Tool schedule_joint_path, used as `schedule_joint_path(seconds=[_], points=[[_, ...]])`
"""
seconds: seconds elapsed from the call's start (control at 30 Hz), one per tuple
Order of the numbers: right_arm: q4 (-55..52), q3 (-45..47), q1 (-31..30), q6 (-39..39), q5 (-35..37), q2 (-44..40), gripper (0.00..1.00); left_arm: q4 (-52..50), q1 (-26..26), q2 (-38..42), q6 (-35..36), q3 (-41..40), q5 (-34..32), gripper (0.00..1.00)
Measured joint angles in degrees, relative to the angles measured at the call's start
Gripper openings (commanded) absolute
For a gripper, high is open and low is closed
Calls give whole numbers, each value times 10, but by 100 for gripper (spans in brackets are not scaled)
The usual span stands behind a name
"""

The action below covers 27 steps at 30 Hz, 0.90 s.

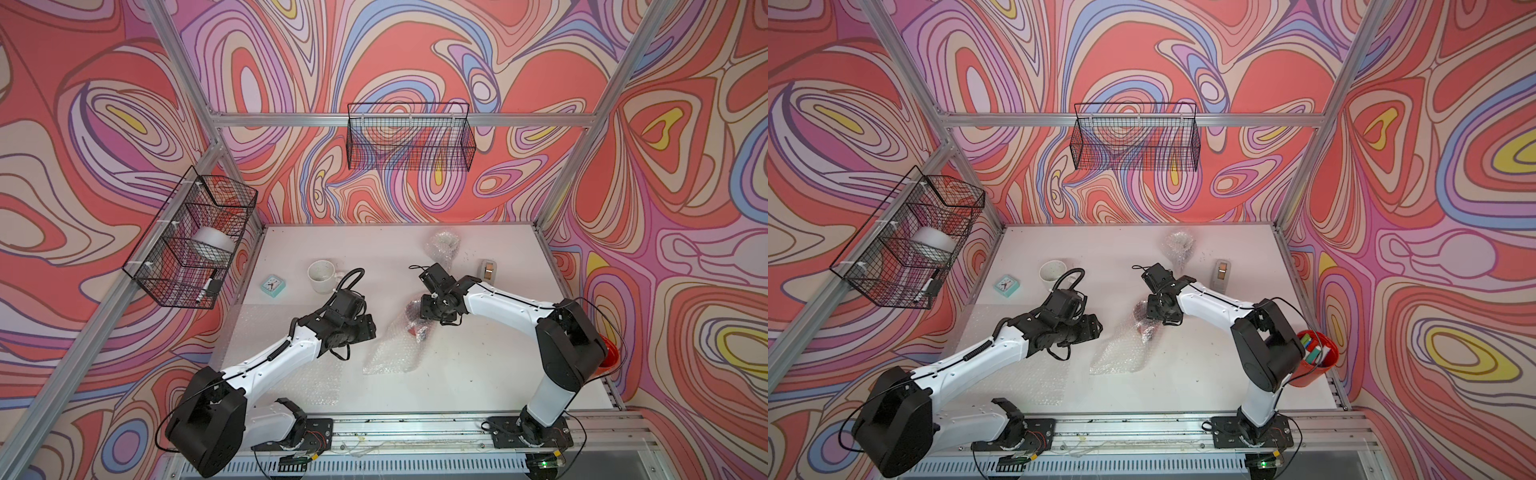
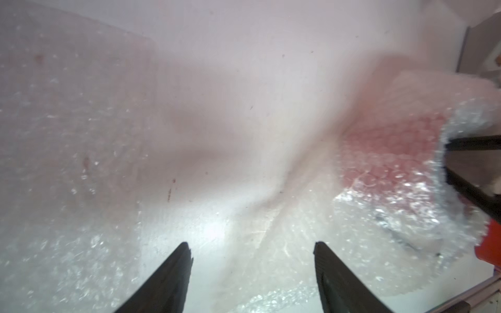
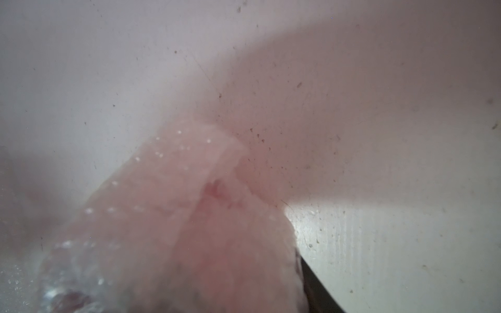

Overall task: Wrap mugs in bubble wrap
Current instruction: Wrap the mug in bubble wrap.

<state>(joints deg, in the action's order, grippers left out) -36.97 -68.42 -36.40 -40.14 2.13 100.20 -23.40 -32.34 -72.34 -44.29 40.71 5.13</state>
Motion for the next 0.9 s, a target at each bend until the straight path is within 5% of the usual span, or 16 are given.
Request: schedule_joint_path(seconds=[0.9], points=[[2,1,0,-5,-2,0,53,-32,-64,-55,-3,-18,53,68]])
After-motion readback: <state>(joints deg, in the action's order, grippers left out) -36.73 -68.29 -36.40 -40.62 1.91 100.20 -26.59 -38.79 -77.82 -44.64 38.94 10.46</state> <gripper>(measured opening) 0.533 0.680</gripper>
